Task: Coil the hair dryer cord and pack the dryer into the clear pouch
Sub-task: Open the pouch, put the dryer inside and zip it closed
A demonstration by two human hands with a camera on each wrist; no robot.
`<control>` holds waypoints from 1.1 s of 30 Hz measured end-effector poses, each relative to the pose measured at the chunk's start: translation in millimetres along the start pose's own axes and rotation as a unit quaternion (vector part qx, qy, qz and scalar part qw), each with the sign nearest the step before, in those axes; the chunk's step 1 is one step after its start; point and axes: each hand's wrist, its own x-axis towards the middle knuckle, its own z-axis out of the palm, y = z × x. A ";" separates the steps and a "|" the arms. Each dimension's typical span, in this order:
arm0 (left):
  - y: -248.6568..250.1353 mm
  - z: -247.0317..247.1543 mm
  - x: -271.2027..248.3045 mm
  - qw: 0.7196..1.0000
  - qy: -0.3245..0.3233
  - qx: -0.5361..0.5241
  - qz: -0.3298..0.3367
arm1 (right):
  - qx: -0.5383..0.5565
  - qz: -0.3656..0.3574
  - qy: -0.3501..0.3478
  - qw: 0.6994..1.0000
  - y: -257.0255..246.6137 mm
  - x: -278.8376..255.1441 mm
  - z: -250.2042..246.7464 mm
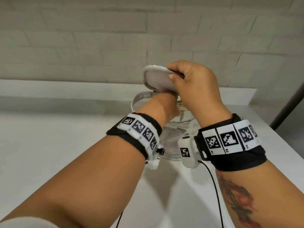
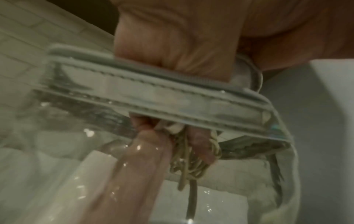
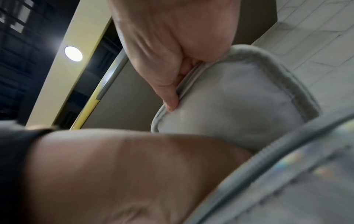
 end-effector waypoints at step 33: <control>-77.5 -75.9 -21.2 0.997 -0.052 -0.032 -0.037 | 0.371 0.360 -0.126 0.847 128.2 0.6 17.9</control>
